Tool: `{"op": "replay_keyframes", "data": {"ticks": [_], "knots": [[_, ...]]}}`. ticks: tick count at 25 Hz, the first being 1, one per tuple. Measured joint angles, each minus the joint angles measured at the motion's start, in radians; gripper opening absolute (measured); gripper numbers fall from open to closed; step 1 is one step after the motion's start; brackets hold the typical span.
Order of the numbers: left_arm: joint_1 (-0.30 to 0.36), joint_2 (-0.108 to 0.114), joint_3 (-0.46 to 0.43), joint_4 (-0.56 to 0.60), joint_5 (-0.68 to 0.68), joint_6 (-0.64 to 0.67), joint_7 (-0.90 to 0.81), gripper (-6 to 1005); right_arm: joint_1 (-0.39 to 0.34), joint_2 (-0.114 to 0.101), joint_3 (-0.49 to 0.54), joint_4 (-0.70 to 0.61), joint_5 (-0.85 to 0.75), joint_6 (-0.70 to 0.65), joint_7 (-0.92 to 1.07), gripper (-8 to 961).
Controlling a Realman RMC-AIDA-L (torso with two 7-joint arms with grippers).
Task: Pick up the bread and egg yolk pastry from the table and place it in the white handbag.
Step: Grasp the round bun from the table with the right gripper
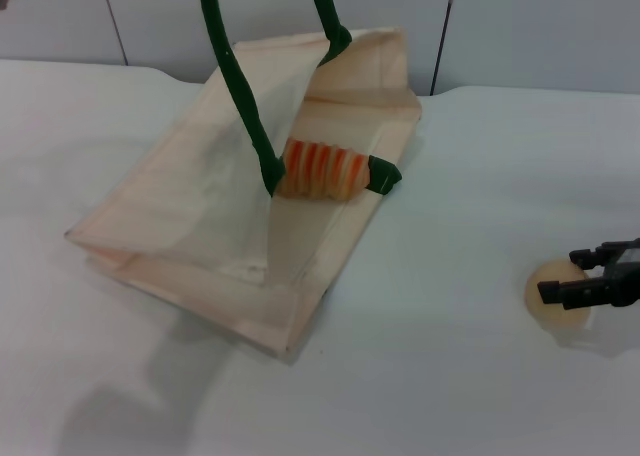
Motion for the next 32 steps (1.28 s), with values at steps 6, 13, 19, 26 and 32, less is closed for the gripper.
{"op": "replay_keyframes", "data": {"ticks": [6,13,19,26,32], "knots": [[-0.001,-0.001,-0.001,0.0,-0.001,0.0,0.0,105,-0.001,0.0,0.0,-0.042,-0.026,0.054,0.005,870],[-0.001,-0.002,-0.001,0.0,0.0,0.0,-0.001,105,-0.001,0.0,-0.001,-0.055,-0.034,0.076,0.012,862],[-0.001,-0.002,-0.003,0.0,0.001,0.001,-0.002,105,0.001,-0.003,-0.001,-0.056,-0.036,0.077,0.016,842],[-0.001,-0.002,-0.003,0.0,0.001,0.003,-0.001,105,0.005,-0.004,-0.001,-0.056,-0.035,0.078,0.02,795],[-0.001,-0.002,-0.002,-0.001,0.001,0.003,-0.001,106,0.006,-0.003,-0.001,-0.056,-0.036,0.076,0.021,685]]}}
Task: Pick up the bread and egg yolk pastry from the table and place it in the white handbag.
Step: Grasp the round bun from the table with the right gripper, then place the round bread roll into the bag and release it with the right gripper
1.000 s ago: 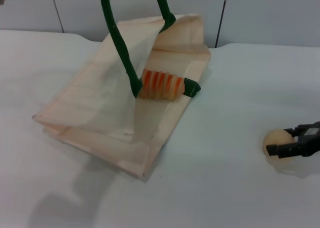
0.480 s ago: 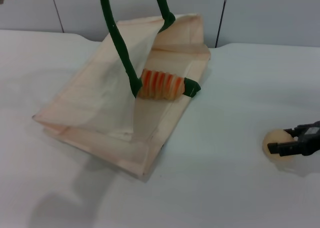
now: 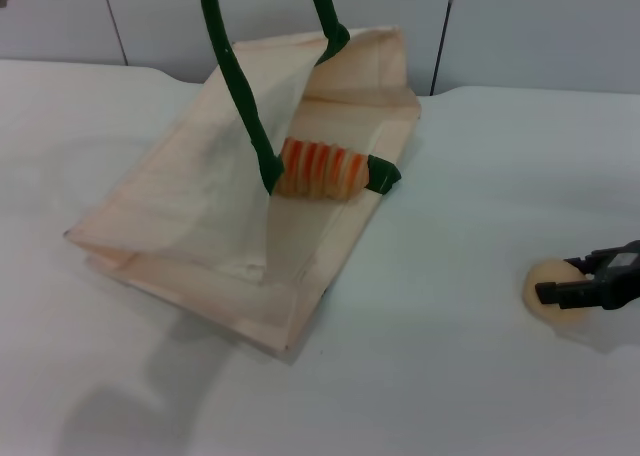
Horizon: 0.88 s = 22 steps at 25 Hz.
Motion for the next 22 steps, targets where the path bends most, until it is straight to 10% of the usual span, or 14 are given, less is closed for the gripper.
{"op": "replay_keyframes", "data": {"ticks": [22], "knots": [[-0.031,0.0,0.027,-0.022,-0.015,0.026,0.007,127,0.147,-0.004,-0.002,-0.119,0.147,-0.106,-0.022,529]]}}
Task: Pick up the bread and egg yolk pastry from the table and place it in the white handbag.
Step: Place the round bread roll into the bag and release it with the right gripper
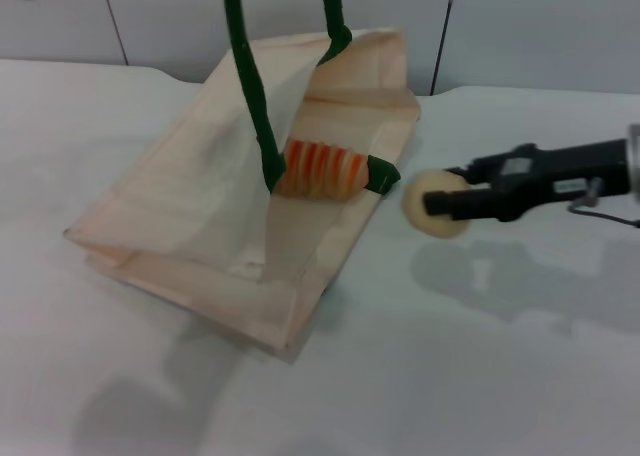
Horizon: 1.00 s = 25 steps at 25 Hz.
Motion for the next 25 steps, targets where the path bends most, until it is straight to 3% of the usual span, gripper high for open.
{"op": "replay_keyframes", "data": {"ticks": [14,25], "knots": [[-0.035,0.001,0.069,-0.003,-0.037,0.067,0.003,141,0.052,-0.002,-0.008,-0.291,0.01,0.271,-0.027,507],[-0.05,0.0,0.121,-0.016,-0.056,0.108,0.003,152,0.074,-0.005,0.002,-0.414,0.032,0.438,-0.09,498]]}}
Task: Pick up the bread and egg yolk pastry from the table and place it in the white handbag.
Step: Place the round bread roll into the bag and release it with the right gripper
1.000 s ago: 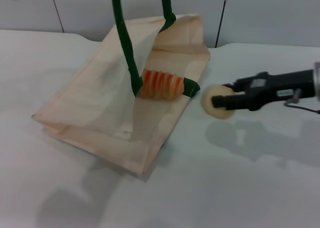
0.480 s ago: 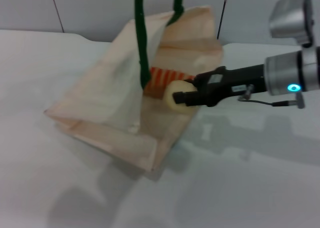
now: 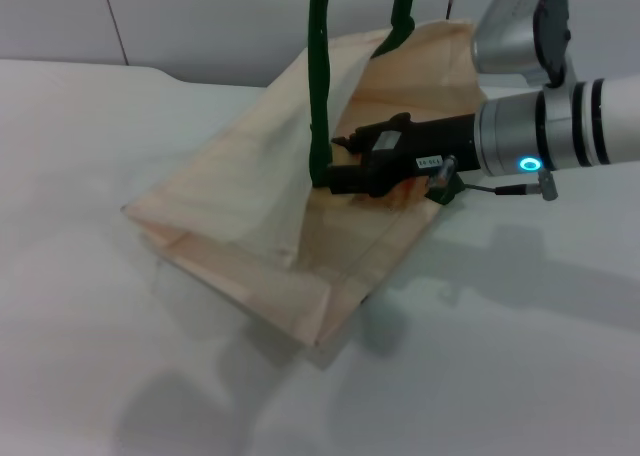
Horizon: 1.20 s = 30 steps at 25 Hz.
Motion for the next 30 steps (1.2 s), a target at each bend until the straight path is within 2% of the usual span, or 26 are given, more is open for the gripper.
{"op": "replay_keyframes", "data": {"ticks": [10,16,21,24,30], "knots": [[-0.009,0.0,0.015,-0.018,0.002,0.011,0.0,163,0.004,0.0,-0.003,-0.021,-0.001,0.019,-0.009,490],[-0.008,0.0,0.016,-0.024,0.004,0.013,0.0,169,-0.008,0.002,0.013,-0.03,0.005,0.073,-0.001,487],[-0.004,0.0,0.016,-0.024,0.004,0.018,0.0,174,-0.01,0.002,0.014,-0.039,0.006,0.078,-0.001,607],[-0.002,0.0,0.016,-0.024,0.006,0.02,0.0,177,-0.011,0.002,0.014,-0.039,0.006,0.079,-0.001,840],[0.014,0.0,0.005,-0.024,0.01,0.022,0.0,183,-0.014,-0.001,0.008,-0.024,0.002,0.079,0.02,847]]}}
